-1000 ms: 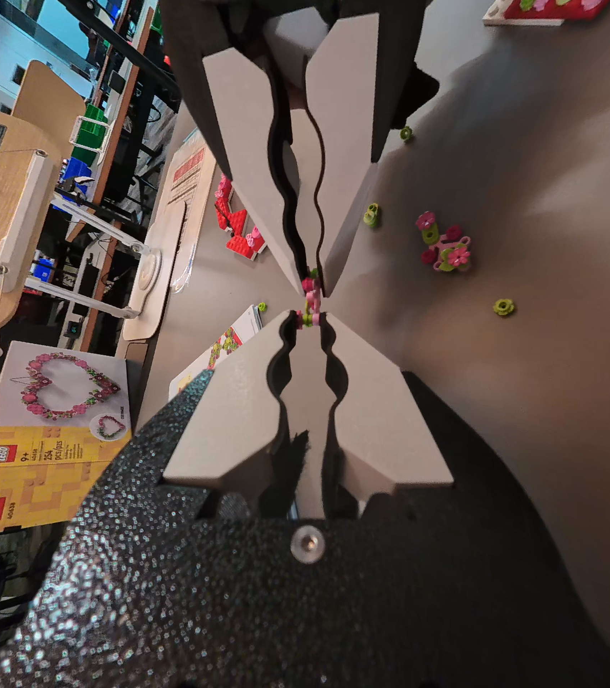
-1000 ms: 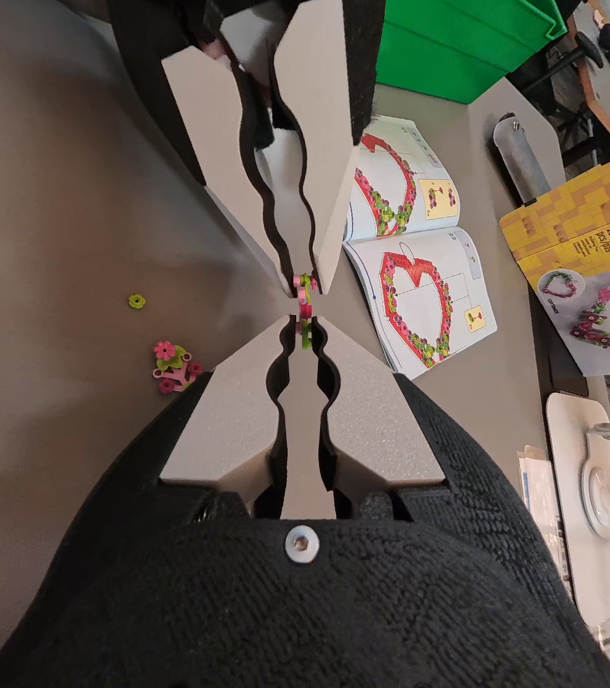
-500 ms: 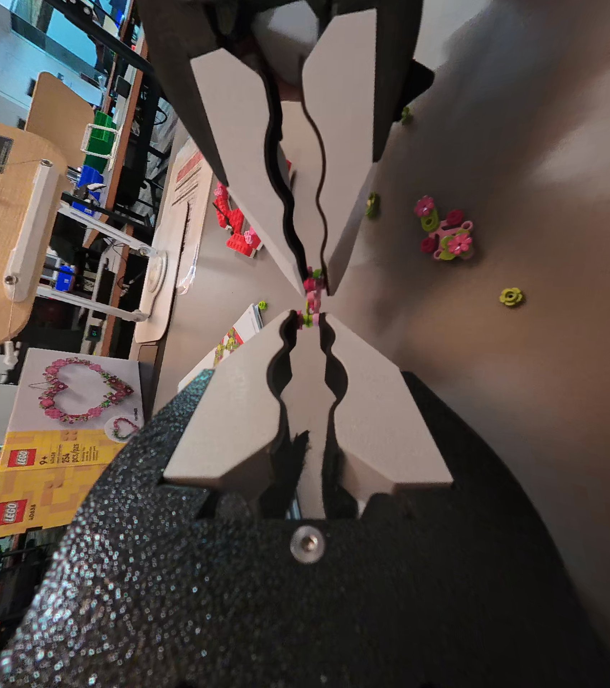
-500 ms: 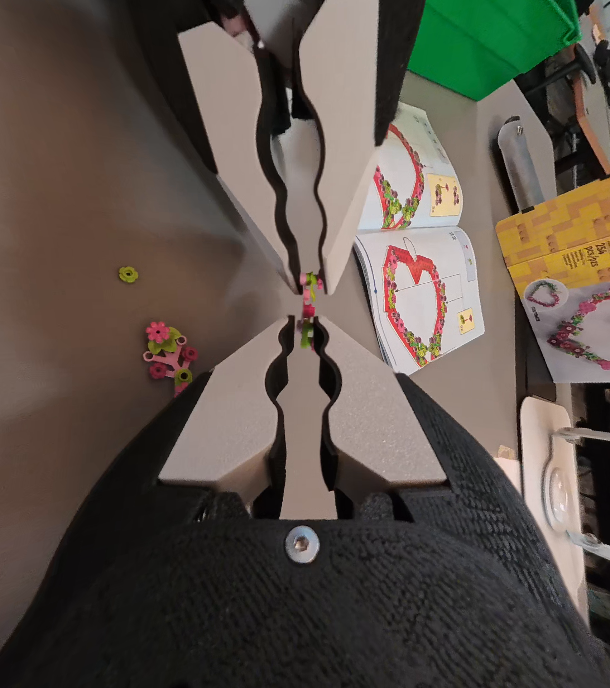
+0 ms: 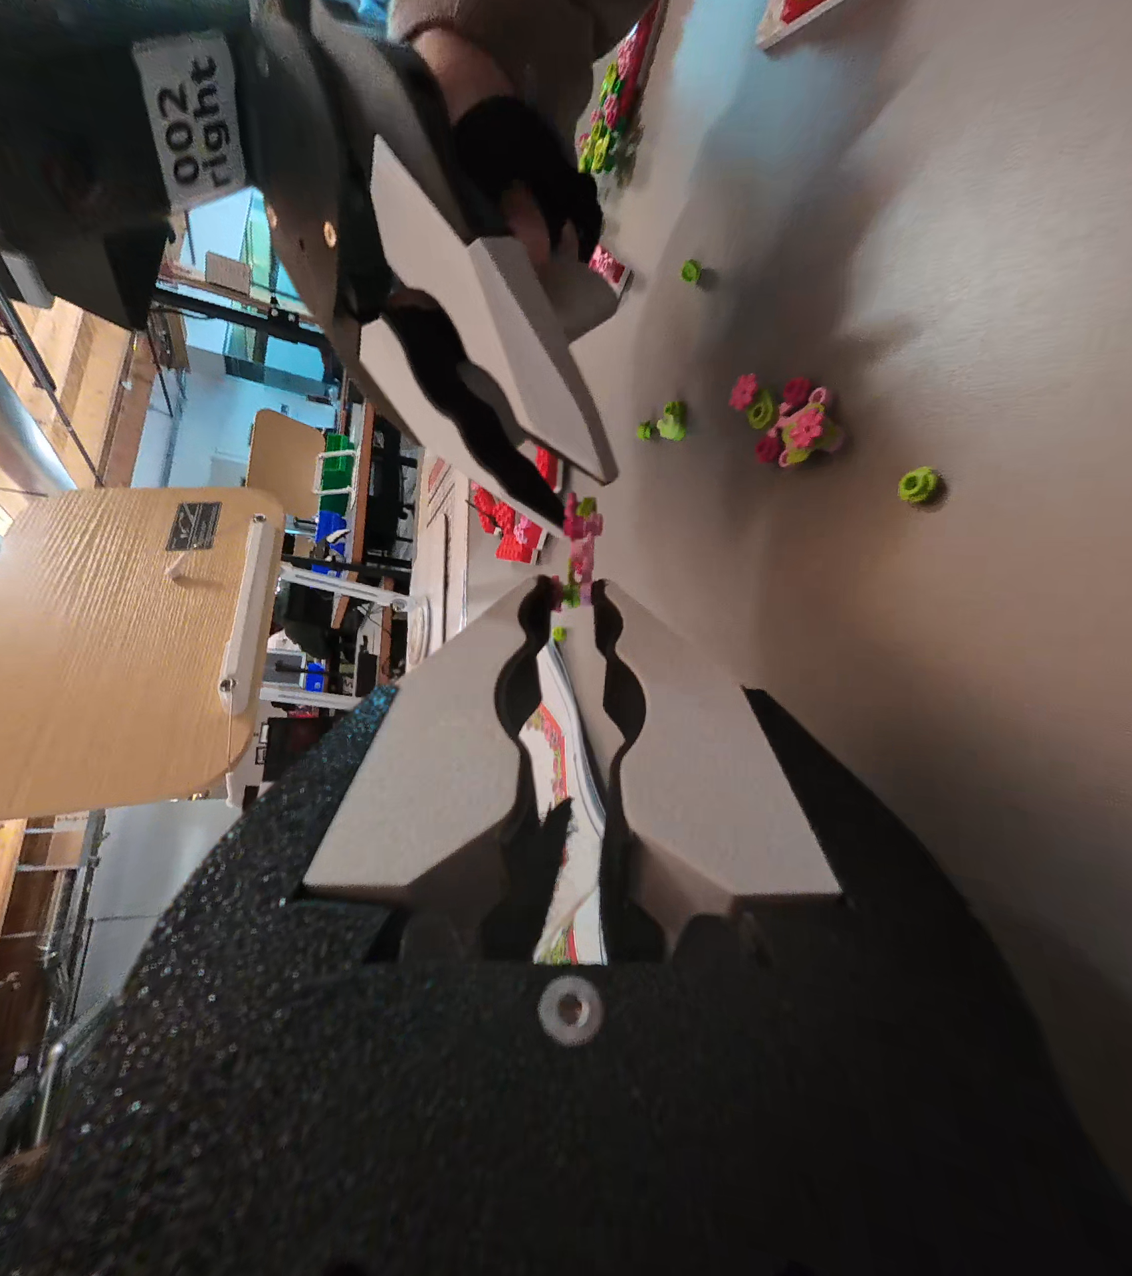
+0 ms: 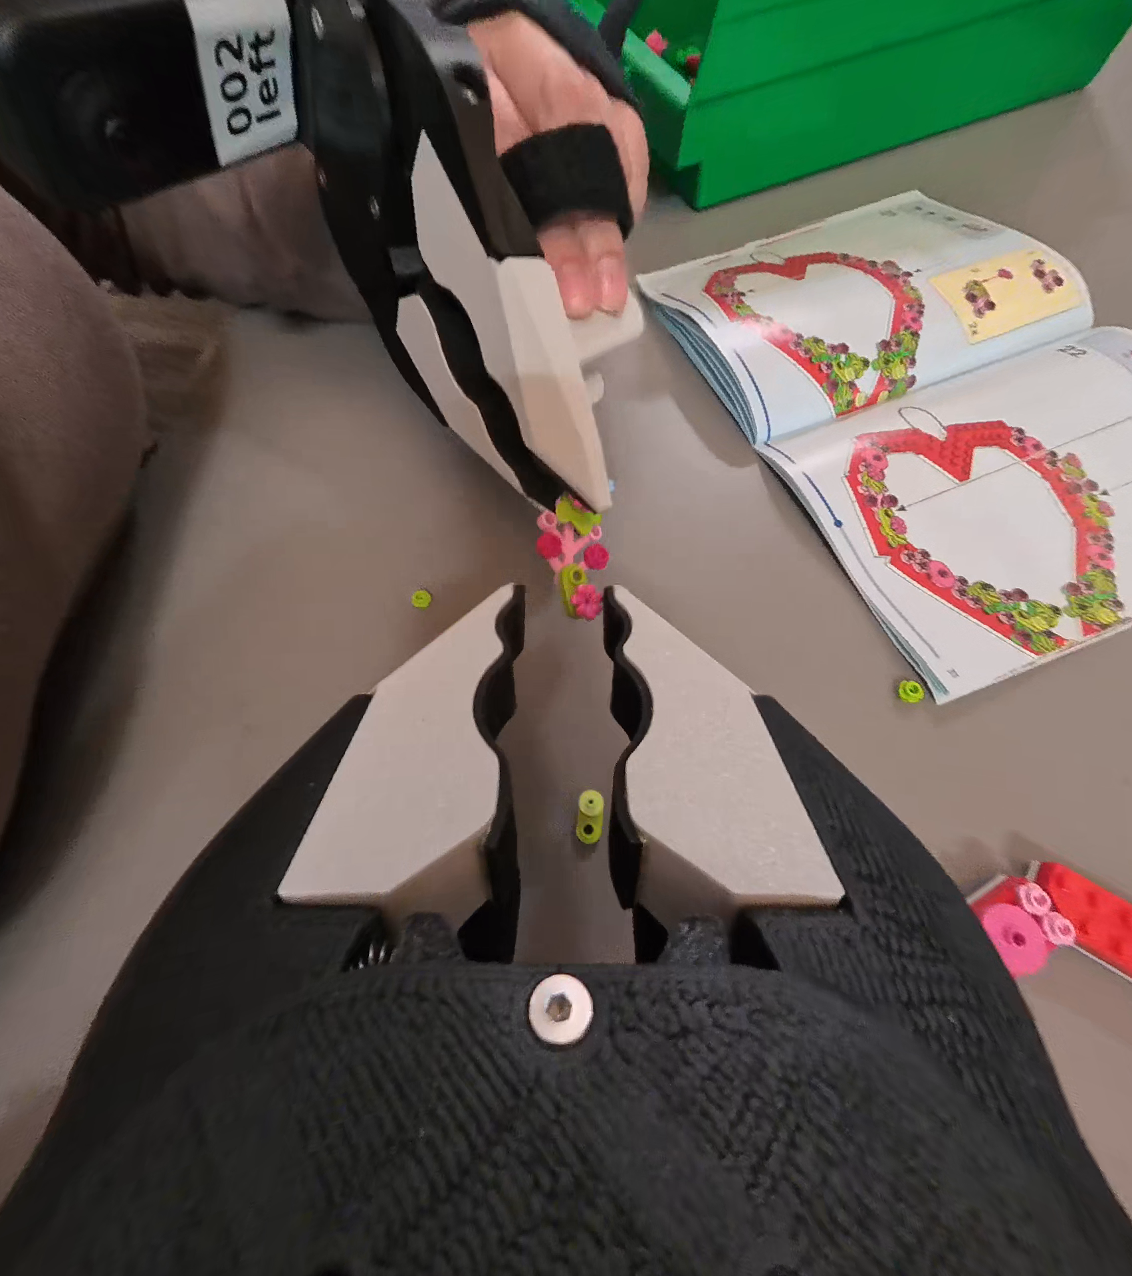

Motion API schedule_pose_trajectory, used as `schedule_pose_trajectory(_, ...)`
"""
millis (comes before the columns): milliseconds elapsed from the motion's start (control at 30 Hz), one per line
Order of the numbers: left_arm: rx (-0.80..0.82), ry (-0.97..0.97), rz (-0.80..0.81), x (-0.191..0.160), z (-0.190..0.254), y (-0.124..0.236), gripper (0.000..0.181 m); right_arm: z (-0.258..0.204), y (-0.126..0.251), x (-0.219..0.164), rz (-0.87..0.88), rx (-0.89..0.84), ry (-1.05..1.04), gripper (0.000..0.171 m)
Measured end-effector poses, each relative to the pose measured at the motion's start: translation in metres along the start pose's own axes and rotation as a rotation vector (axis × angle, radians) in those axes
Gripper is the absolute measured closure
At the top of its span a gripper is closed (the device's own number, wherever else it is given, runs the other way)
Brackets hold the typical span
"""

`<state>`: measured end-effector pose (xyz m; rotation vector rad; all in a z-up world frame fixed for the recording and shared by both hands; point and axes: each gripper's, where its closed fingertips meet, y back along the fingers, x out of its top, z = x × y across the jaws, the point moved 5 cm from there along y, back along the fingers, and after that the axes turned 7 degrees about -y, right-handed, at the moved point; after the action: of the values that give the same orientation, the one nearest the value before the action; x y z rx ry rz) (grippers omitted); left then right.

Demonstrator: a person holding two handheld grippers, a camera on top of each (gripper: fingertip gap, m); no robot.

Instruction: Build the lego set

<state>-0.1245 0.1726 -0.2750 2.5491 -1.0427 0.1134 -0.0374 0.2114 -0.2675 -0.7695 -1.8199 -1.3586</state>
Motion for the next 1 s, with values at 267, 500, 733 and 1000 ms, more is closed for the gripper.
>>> schedule_pose_trajectory(267,-0.001,-0.044,0.029,0.006,0.003,0.000,0.172,-0.003,-0.004,0.000,-0.060,0.035,0.028,0.161)
schedule_pose_trajectory(500,0.031,0.015,-0.026,-0.003,0.001,-0.002,0.162,0.002,-0.007,-0.003,-0.154,-0.075,0.079,0.164)
schedule_pose_trajectory(733,0.124,0.388,-0.080,-0.038,-0.020,0.013,0.143,0.013,-0.018,-0.024,-0.411,-0.245,0.195,0.164)
schedule_pose_trajectory(1000,0.297,0.757,0.038,-0.050,-0.041,0.025,0.144,0.012,-0.013,-0.020,-0.425,-0.305,0.147,0.149)
